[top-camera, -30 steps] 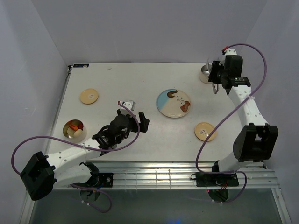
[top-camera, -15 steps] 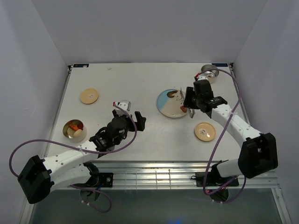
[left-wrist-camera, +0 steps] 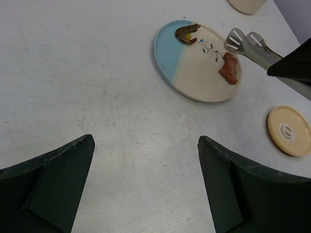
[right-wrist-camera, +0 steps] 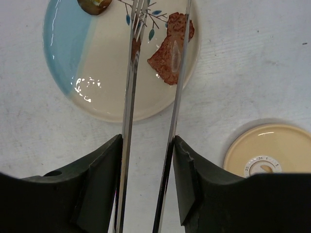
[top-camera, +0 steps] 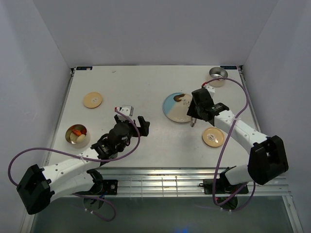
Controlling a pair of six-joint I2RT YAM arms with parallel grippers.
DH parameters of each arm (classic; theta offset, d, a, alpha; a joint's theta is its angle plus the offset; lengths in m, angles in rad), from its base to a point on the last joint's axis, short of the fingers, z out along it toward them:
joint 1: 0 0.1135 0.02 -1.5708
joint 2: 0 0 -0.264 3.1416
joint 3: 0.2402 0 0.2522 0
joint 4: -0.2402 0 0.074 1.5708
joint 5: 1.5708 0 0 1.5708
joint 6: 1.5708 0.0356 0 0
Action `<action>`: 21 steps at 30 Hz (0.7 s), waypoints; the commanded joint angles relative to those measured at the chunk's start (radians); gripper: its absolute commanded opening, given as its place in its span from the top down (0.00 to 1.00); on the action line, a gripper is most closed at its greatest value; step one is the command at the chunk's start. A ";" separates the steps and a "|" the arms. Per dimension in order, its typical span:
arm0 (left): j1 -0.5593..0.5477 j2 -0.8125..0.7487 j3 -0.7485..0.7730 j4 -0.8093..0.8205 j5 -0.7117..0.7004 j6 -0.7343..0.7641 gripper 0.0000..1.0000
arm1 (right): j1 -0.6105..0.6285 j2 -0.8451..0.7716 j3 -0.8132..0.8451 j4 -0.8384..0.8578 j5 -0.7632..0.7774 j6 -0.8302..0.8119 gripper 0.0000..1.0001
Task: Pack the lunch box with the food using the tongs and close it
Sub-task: Pick up the fake food from the plate.
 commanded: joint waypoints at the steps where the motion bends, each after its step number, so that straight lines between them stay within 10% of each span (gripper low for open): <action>1: -0.005 -0.006 0.006 0.012 -0.009 0.010 0.02 | 0.029 -0.023 0.015 -0.034 0.070 0.064 0.50; 21: -0.005 0.005 0.009 0.009 -0.009 0.017 0.02 | 0.095 -0.069 -0.065 -0.023 0.087 0.151 0.50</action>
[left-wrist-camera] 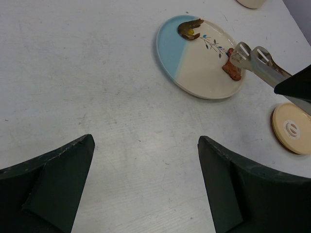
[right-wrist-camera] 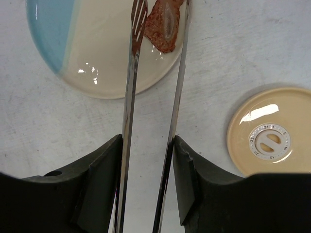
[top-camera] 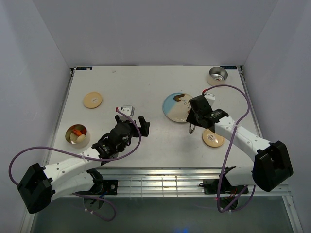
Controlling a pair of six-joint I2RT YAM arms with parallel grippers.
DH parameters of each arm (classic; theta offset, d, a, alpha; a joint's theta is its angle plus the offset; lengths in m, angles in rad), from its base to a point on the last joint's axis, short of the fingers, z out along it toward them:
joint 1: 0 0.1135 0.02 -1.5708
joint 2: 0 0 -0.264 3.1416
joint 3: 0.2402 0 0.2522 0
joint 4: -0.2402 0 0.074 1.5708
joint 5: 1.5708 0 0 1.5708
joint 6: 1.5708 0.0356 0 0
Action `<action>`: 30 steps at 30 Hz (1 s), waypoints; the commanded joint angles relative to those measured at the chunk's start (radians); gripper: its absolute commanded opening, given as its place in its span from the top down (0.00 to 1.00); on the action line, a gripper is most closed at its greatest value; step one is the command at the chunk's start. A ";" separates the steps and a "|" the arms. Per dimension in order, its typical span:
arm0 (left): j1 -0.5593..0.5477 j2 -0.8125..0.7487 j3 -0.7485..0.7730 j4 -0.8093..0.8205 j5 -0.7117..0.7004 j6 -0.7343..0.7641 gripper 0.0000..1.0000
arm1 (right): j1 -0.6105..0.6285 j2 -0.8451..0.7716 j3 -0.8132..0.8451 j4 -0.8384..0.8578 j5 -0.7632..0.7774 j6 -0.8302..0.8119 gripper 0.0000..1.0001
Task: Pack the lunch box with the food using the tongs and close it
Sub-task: Pick up the fake food from the plate.
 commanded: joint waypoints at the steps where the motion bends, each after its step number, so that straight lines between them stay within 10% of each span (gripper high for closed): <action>1: -0.005 -0.015 0.009 0.009 -0.011 0.012 0.02 | 0.017 0.011 0.020 0.033 0.029 0.028 0.50; 30: -0.005 -0.015 0.010 0.009 -0.012 0.016 0.02 | 0.014 0.115 0.069 0.065 0.035 0.076 0.49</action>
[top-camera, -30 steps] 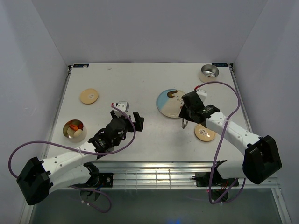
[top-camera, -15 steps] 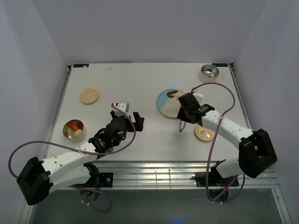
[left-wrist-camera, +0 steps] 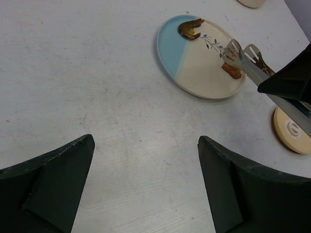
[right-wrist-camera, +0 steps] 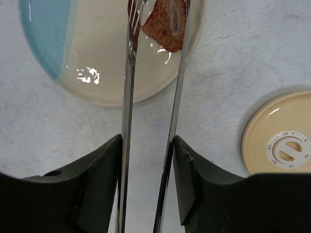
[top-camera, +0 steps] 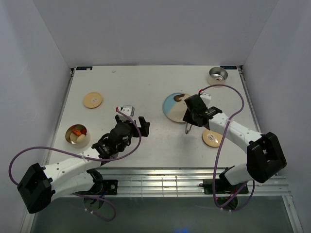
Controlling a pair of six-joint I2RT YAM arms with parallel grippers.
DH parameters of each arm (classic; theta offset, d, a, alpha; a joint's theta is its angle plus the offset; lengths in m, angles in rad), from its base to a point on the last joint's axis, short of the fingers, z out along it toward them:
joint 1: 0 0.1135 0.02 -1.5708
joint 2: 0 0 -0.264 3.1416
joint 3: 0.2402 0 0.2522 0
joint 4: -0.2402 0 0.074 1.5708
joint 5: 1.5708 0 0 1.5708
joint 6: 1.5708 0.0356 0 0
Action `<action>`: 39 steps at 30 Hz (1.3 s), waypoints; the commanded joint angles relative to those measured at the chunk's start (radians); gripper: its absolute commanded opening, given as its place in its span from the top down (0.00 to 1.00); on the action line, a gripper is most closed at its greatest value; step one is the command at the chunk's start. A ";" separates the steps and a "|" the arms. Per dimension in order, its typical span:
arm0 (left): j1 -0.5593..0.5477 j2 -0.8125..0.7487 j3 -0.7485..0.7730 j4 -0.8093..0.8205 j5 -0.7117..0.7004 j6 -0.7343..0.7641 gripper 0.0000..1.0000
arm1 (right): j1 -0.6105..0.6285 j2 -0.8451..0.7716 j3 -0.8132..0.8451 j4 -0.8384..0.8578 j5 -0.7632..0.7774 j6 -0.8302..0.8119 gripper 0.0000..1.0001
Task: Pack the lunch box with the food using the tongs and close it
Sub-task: Pick up the fake food from the plate.
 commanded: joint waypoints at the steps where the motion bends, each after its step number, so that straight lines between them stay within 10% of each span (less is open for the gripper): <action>1: -0.005 -0.015 0.010 0.009 -0.013 0.009 0.02 | -0.005 0.013 0.034 0.037 0.028 0.040 0.50; 39: -0.005 -0.004 0.010 0.006 -0.039 0.015 0.02 | -0.047 0.049 0.075 0.130 -0.078 -0.102 0.57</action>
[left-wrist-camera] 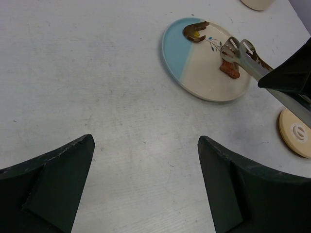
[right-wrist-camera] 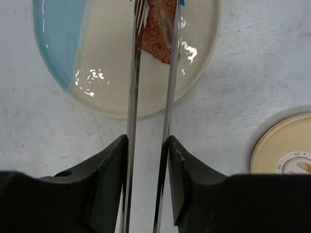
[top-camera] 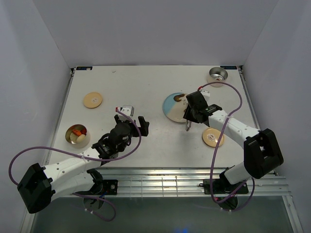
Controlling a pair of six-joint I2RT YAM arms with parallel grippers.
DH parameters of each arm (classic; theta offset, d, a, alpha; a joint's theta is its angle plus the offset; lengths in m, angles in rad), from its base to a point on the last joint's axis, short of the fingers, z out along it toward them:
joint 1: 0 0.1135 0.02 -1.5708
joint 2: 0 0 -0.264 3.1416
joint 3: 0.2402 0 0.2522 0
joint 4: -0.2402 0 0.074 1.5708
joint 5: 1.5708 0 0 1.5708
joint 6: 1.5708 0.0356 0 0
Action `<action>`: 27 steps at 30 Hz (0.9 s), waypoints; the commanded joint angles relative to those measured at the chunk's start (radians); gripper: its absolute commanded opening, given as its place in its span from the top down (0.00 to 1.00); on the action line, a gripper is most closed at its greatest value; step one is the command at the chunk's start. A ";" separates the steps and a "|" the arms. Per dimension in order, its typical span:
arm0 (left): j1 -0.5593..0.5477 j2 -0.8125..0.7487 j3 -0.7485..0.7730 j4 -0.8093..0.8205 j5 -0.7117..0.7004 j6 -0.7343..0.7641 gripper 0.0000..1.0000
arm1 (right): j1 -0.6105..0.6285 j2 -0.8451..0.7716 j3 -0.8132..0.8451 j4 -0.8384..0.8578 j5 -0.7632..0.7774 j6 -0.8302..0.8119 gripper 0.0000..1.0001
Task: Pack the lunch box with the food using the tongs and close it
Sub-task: Pick up the fake food from the plate.
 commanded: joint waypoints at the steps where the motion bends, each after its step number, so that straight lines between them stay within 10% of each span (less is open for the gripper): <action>1: -0.005 -0.004 0.010 0.006 -0.018 0.007 0.02 | -0.001 0.017 0.067 0.070 -0.015 -0.116 0.57; 27: -0.005 0.015 0.015 0.008 -0.041 0.010 0.02 | -0.010 0.045 0.186 0.051 -0.047 -0.395 0.59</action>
